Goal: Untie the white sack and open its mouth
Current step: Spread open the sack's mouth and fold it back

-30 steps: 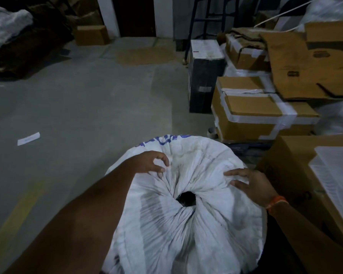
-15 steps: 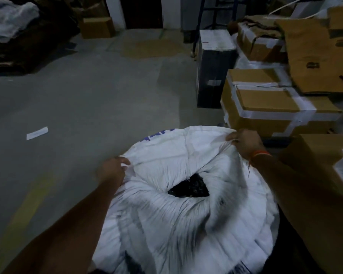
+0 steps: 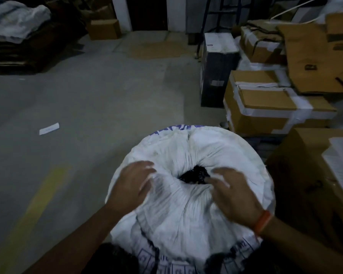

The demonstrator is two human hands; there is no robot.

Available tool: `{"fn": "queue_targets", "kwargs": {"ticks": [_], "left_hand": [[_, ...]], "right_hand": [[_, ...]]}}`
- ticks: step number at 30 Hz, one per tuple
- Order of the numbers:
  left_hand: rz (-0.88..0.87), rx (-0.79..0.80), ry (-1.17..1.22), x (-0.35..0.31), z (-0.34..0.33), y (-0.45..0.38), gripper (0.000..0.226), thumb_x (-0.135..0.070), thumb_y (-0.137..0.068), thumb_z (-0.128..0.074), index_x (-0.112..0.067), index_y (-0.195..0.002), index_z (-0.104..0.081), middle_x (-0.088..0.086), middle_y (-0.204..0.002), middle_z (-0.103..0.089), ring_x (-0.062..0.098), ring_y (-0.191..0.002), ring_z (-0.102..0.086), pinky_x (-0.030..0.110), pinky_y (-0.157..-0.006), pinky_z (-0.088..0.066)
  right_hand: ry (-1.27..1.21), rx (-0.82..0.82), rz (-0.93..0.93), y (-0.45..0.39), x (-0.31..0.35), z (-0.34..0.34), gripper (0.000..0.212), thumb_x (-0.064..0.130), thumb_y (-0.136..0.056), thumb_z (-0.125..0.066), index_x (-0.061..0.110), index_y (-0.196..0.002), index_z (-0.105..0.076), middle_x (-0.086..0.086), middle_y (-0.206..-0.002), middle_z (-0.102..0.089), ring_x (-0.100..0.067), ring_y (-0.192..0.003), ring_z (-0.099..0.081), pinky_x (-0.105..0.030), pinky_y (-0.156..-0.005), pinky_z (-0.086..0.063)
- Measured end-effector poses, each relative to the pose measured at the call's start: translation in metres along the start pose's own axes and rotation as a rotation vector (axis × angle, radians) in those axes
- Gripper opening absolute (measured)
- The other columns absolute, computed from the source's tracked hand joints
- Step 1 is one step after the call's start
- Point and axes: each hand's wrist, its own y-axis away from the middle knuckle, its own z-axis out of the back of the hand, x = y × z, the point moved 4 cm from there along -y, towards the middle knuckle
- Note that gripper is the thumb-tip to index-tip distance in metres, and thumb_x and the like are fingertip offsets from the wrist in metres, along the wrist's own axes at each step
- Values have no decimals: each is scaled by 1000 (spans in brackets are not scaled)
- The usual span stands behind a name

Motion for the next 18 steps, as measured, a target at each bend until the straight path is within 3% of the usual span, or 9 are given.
{"fn": "queue_targets", "kwargs": {"ticks": [2, 3, 5, 6, 9, 12, 14, 16, 18], "left_hand": [[-142, 296, 133, -25, -16, 34, 57, -48, -99, -58, -17, -147, -53, 5, -155, -50, 21, -147, -42, 39, -122, -31], [-177, 491, 146, -31, -28, 49, 81, -60, -93, -60, -18, -158, -36, 6, -167, -32, 20, -156, -25, 40, -127, -21], [-224, 792, 46, -32, -49, 73, 122, -77, -77, -64, -16, -164, -3, 5, -173, 4, 21, -160, 6, 39, -129, 2], [-252, 838, -30, -32, -54, 78, 131, -80, -73, -65, -14, -163, 5, 6, -173, 12, 23, -159, 12, 40, -128, 8], [-254, 803, -269, -38, -55, 75, 118, -53, -80, -70, -9, -163, 2, 14, -172, 4, 30, -159, 5, 40, -127, 8], [-312, 734, -390, -60, -46, 64, 75, -15, -85, -51, -6, -157, -33, 16, -164, -34, 30, -151, -36, 36, -126, -1], [-386, 684, -421, -70, -43, 66, 64, -7, -83, -37, -8, -145, -56, 13, -151, -55, 26, -137, -57, 35, -124, -23], [-415, 629, -419, -81, -39, 76, 59, -6, -82, -42, -11, -135, -66, 10, -139, -66, 22, -124, -67, 32, -110, -45], [-405, 671, -342, -106, -39, 95, 60, 0, -81, -59, -7, -141, -59, 16, -145, -61, 26, -129, -63, 35, -109, -48]], "right_hand": [[-62, 194, 95, 44, 38, -12, 46, 38, -88, -63, 19, -129, -63, -11, -133, -63, -27, -125, -54, -43, -99, -47], [-99, 346, 87, 63, 52, -20, 62, 49, -88, -61, 23, -143, -51, -9, -148, -53, -25, -138, -46, -44, -109, -43], [-101, 646, 13, 91, 65, -39, 97, 68, -84, -51, 21, -161, -16, -6, -168, -12, -23, -155, -11, -43, -125, -15], [-47, 692, 12, 99, 70, -45, 104, 68, -81, -49, 15, -161, -9, -8, -168, -2, -27, -156, -2, -41, -126, -5], [97, 694, 19, 100, 74, -57, 100, 47, -67, -45, 1, -154, -29, -19, -162, -29, -35, -150, -18, -42, -123, -12], [151, 749, 60, 92, 71, -63, 76, 20, -67, -60, 3, -140, -47, -16, -140, -62, -31, -135, -48, -40, -103, -51], [216, 778, 122, 90, 65, -59, 76, 14, -52, -80, 8, -127, -67, -10, -126, -72, -26, -114, -70, -34, -85, -61], [241, 780, 230, 95, 60, -44, 55, 8, -66, -59, 11, -119, -75, -8, -122, -74, -21, -107, -74, -29, -83, -60], [297, 800, 345, 113, 43, -34, 63, -4, -80, -36, 5, -137, -60, -14, -144, -59, -22, -128, -61, -26, -104, -47]]}}
